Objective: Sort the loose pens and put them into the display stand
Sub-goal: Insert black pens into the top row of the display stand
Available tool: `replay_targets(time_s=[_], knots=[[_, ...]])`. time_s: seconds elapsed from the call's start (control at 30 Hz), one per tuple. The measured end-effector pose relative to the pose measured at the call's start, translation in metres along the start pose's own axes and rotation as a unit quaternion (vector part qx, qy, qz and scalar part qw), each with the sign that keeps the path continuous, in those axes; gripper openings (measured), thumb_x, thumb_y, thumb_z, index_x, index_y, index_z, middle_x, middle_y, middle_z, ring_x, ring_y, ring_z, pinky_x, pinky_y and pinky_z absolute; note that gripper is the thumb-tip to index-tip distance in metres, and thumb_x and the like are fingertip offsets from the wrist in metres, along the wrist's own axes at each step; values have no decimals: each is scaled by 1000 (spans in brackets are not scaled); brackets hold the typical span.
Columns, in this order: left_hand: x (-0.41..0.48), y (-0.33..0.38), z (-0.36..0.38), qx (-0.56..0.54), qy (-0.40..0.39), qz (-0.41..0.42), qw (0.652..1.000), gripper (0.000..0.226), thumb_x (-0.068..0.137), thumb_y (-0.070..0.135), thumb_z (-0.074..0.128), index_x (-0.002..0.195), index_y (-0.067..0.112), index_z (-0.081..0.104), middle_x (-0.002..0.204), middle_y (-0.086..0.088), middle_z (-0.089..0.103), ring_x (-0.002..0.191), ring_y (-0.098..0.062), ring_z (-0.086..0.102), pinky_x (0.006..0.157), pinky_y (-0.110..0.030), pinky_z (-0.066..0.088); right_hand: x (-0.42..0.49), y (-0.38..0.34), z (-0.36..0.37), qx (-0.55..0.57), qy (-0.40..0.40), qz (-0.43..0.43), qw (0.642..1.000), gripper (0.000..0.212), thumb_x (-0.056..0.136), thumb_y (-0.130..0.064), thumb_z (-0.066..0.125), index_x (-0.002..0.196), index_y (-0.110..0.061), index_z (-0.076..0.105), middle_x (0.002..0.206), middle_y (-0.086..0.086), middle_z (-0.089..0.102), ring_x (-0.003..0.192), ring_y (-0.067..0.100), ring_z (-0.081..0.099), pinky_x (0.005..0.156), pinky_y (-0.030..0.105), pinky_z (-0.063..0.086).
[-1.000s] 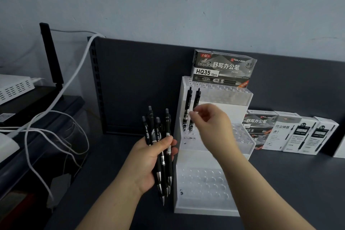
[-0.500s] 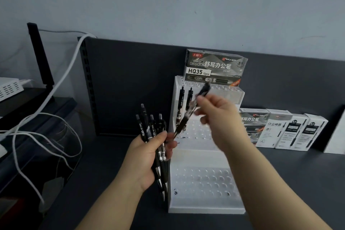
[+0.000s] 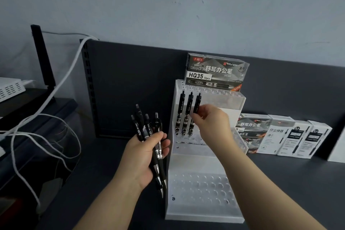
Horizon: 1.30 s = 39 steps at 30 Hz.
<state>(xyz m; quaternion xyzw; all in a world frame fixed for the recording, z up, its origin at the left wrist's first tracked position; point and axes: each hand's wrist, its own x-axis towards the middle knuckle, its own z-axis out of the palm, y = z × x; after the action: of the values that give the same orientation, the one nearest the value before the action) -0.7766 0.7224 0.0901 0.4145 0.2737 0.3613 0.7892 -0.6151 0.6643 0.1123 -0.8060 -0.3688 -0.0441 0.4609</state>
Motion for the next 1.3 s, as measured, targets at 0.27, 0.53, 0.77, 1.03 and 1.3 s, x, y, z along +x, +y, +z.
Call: replay_targets(time_s=[0.27,0.53,0.77,1.03,1.3], knots=[[-2,0,8,-4,-5,11,1000,11,85,0,60,77,6,65,63,-3,69,63,-14,68,71,-33,55,2,5,0,-36,-32,-12,999,16,87,-26,63,91,-10,66,71,-2,60,67,17,55,55,24,38],[-4,-4,18,-14,-21,36,999,8,82,7,62,85,5,69,80,-9,73,79,-21,71,69,-33,54,-38,-16,-19,157,-107,-27,981,7,84,-19,68,81,-18,61,70,-3,64,58,-1,54,53,10,43],[-6,-15,30,-48,27,37,998,12,83,11,62,89,5,71,91,-12,74,88,-28,71,72,-40,57,-47,-15,-20,95,-240,-63,964,5,85,-25,66,80,-26,66,71,-10,63,57,-1,51,55,11,43],[-8,-18,39,-87,63,54,993,7,83,15,64,88,12,65,76,-4,72,69,-18,71,69,-37,54,-19,-5,-42,138,-189,-44,971,7,88,-21,62,81,-19,64,65,-1,65,51,4,52,53,21,44],[-6,-22,39,-95,119,42,987,15,86,24,62,92,11,67,63,3,58,52,-7,51,48,-21,46,13,20,-41,181,-61,-14,981,6,91,-18,58,95,-15,61,73,-1,68,66,11,66,65,27,54]])
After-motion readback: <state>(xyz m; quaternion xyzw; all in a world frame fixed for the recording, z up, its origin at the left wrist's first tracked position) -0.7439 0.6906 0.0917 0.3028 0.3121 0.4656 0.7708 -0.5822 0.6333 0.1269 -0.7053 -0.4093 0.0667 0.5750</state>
